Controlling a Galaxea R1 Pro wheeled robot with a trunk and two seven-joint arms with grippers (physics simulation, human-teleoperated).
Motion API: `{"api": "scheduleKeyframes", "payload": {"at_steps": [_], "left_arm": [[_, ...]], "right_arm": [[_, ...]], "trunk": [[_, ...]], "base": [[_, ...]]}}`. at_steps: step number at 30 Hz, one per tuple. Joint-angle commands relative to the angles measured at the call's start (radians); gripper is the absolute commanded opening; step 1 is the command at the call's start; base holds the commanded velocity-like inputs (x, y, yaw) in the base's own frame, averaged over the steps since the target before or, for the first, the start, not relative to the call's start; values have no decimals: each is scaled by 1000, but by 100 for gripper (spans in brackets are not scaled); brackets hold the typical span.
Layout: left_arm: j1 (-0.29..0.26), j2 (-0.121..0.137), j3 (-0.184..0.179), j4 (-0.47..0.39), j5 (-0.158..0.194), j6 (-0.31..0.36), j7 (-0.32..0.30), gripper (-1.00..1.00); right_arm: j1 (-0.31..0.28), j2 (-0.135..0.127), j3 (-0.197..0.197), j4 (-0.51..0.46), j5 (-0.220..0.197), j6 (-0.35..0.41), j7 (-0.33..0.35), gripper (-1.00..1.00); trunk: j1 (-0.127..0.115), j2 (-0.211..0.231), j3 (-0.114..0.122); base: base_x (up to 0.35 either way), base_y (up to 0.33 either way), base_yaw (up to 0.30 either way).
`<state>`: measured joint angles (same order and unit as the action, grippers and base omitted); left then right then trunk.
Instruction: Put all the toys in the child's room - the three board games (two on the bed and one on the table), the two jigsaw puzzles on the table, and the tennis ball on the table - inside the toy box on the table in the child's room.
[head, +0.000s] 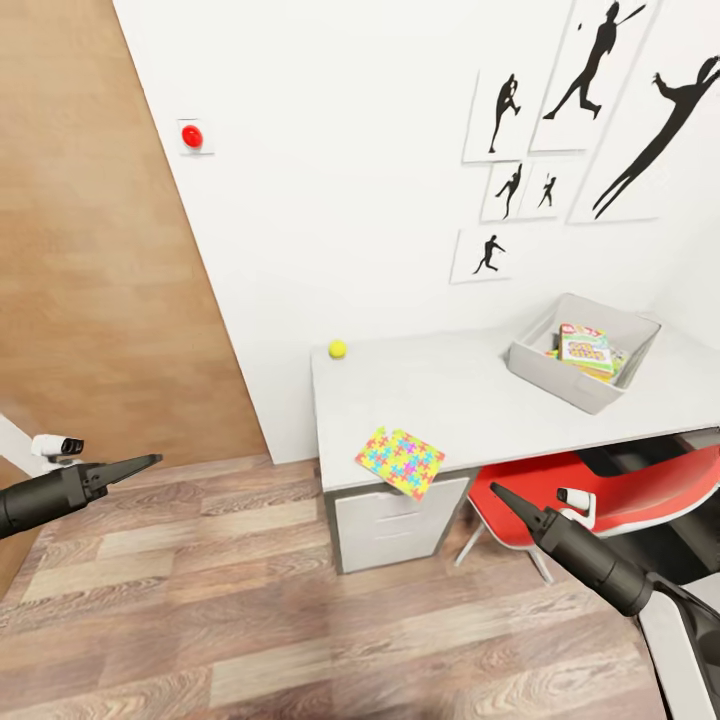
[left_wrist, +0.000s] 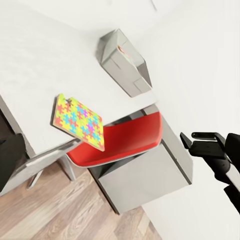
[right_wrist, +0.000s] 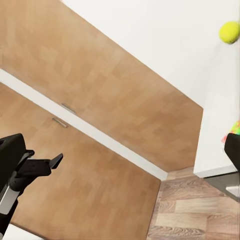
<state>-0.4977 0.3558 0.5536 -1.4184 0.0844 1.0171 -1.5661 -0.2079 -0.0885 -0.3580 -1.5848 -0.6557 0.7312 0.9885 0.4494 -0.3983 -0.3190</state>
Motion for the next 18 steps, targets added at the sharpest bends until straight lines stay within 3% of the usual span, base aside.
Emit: {"api": "scheduleKeyframes", "payload": {"at_steps": [1, 10, 18], "left_arm": [[-1, 0, 0, -1, -2, 11, -5, 100], [-1, -1, 0, -1, -3, 11, -5, 100], [-1, -1, 0, -1, -2, 11, -5, 100]], "right_arm": [[-1, 0, -1, 0, -4, 6, 1, 100], [-1, 0, -1, 0, -4, 5, 1, 100], [-1, 0, 0, 0, -4, 5, 3, 100]], "trunk": [[1, -2, 0], [1, -2, 15], [1, -2, 28]], "base": [[0, -238, 67], [0, -84, 67], [6, -184, 67]]}}
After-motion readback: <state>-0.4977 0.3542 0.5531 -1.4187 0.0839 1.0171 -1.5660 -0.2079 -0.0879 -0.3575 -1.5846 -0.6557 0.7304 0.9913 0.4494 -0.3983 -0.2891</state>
